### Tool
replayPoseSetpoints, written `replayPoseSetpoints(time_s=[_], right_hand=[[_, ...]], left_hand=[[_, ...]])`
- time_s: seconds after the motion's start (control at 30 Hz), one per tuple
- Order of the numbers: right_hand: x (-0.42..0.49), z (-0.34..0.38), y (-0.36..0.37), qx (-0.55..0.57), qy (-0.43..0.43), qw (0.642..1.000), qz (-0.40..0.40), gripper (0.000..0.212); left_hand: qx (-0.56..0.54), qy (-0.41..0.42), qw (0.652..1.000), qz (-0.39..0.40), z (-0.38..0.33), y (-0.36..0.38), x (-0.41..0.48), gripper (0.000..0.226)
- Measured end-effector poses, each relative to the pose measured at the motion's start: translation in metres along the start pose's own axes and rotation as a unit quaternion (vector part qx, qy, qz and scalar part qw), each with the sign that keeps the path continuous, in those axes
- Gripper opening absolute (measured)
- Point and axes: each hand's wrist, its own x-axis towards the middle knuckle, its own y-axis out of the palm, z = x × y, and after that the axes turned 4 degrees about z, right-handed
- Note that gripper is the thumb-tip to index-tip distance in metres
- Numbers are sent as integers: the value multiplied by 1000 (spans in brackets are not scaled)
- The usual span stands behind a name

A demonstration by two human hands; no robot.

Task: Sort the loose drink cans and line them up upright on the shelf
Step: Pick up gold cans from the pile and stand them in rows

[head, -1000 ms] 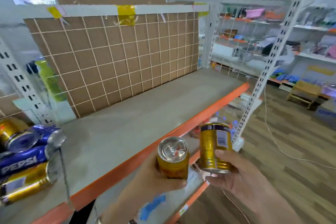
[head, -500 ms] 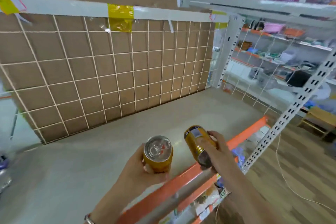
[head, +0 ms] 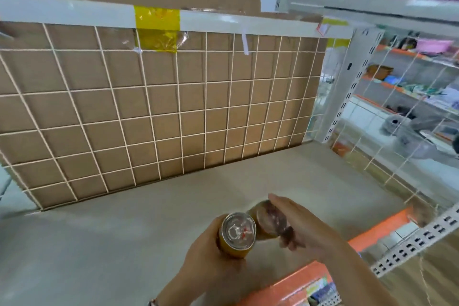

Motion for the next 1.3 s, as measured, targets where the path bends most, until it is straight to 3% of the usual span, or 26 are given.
replayPoseSetpoints(time_s=[0.13,0.23,0.33,0.47,0.63,0.7,0.77,0.9,1.07,1.2,1.3], right_hand=[[24,5,-29,51,-43,994,90,25],[45,-2,-54,-13,-86,988,126,55],[63,-7,-69,-66,-124,986,90,63],[87,-17,-93,-109,-187,976,-34,65],[101,-20,-126,-170,-208,958,-95,46],[109,-19,-139,-153,-199,966,-64,56],[117,-17,-148,-118,-176,977,18,77],[132,-10,-158,-112,-173,970,128,96],[145,-12,-155,-218,-237,942,98,94],[148,-14,-153,-170,-270,948,14,86],[166,-11,-167,-139,-274,952,-7,67]], left_hand=[[-32,-7,998,-49,-2,23,24,72],[-30,-6,996,-82,-5,40,41,78],[-4,-4,996,-90,-7,54,59,80],[-55,-6,988,-147,-22,76,78,74],[-90,-32,963,-251,-35,101,110,65],[-97,-59,954,-278,-34,108,122,75],[-92,-70,951,-285,-32,111,131,84],[-88,-74,961,-252,-37,106,142,75],[-69,-72,966,-238,-45,104,153,68],[-51,-86,963,-251,-48,109,166,64],[49,-120,957,-258,-52,104,174,73]])
